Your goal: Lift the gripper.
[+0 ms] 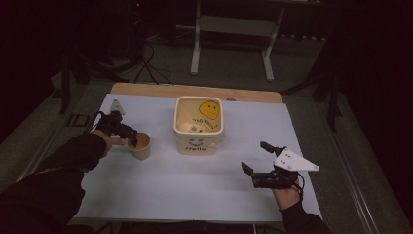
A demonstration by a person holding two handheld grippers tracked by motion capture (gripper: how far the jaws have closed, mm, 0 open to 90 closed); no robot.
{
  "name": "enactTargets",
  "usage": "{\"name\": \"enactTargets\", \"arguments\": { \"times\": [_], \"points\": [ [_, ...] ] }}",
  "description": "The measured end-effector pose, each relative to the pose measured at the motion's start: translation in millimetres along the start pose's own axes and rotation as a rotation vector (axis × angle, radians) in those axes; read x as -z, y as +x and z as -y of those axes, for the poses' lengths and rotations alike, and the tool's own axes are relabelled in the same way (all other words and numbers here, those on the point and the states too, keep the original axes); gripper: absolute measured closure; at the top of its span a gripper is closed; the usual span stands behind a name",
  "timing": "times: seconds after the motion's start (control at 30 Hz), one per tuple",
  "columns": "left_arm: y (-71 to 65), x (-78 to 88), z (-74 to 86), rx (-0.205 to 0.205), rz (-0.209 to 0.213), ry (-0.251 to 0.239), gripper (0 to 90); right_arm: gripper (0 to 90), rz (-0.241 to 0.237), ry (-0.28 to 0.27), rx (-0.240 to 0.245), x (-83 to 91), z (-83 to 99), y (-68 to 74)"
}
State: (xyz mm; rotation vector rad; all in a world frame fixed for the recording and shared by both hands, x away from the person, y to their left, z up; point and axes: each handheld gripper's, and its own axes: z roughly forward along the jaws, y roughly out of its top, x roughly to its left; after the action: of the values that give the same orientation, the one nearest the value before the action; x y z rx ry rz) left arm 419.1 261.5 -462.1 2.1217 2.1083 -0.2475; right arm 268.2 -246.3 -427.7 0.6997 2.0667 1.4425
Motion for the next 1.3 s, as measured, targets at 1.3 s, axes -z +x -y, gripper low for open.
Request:
{"name": "enactTargets", "arguments": {
  "times": [1.3],
  "points": [
    [-9.4,21.7,-5.6,-0.04,-0.008,0.038,1.0,9.1,-0.043,0.032,0.013,-5.0,-0.1,0.9]
  ]
}}
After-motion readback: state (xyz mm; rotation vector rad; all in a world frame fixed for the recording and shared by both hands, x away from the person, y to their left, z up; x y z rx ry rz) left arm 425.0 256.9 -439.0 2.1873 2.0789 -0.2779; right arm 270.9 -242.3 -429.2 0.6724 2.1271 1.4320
